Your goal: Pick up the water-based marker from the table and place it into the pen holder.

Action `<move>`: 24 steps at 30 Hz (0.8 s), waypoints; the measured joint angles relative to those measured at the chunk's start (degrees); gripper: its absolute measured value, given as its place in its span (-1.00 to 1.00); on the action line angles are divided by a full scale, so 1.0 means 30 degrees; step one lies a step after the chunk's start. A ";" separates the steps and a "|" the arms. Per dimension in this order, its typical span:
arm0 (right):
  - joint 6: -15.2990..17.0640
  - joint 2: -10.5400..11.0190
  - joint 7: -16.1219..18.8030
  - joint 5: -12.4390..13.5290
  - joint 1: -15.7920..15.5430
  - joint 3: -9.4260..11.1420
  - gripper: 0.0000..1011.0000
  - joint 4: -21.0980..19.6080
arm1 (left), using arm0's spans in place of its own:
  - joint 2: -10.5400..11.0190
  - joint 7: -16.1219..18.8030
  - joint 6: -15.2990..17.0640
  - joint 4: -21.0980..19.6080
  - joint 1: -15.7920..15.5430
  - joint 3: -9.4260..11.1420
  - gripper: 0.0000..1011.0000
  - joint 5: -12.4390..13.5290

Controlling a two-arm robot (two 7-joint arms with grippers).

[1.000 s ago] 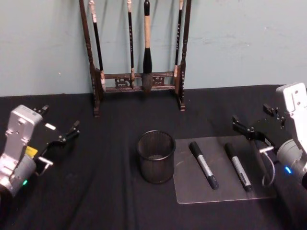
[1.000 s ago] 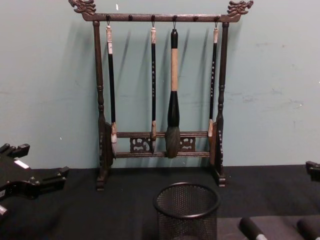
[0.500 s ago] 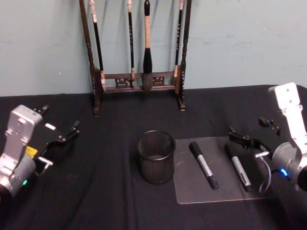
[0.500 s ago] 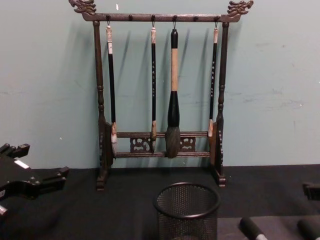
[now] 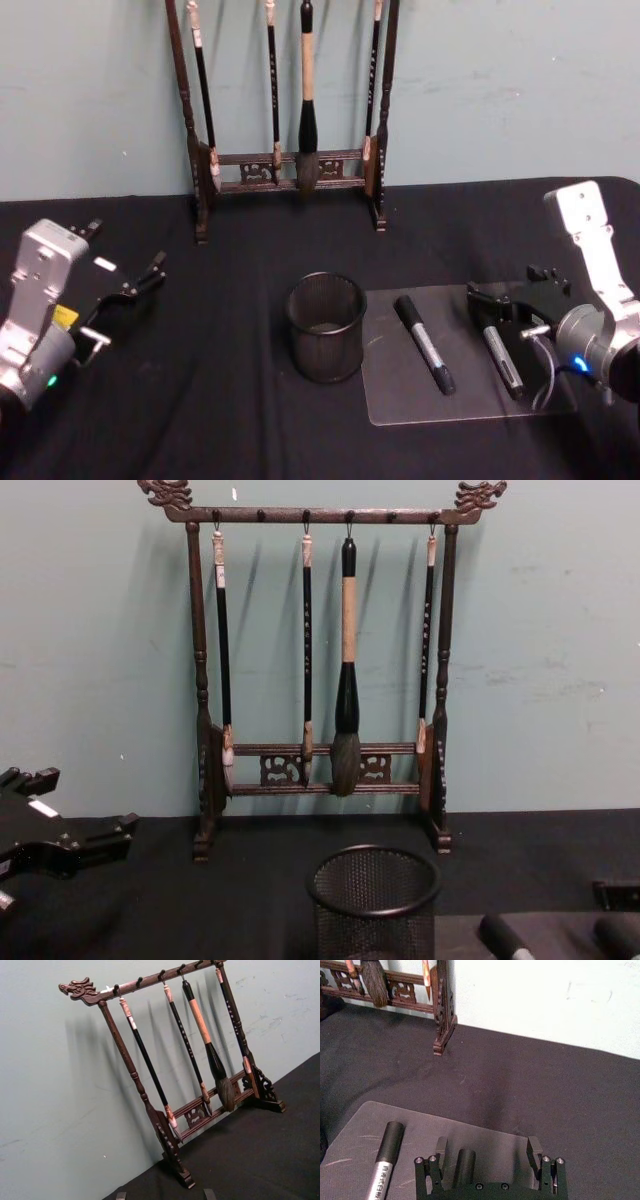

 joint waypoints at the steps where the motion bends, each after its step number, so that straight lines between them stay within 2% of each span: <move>1: 0.0039 -0.0033 0.0040 -0.0015 0.0025 0.0006 0.98 0.0056 | 0.0000 0.0000 0.0000 -0.0001 0.0001 0.0000 0.98 0.0001; 9: 0.0404 -0.0452 0.0416 -0.0298 0.0303 0.0088 0.98 0.0713 | 0.0000 0.0001 0.0000 -0.0001 0.0001 -0.0001 0.98 0.0001; 24: 0.0850 -0.0804 0.0909 -0.1009 0.0552 0.0089 0.98 0.1265 | 0.0000 -0.0001 0.0000 -0.0001 0.0001 0.0000 0.98 0.0000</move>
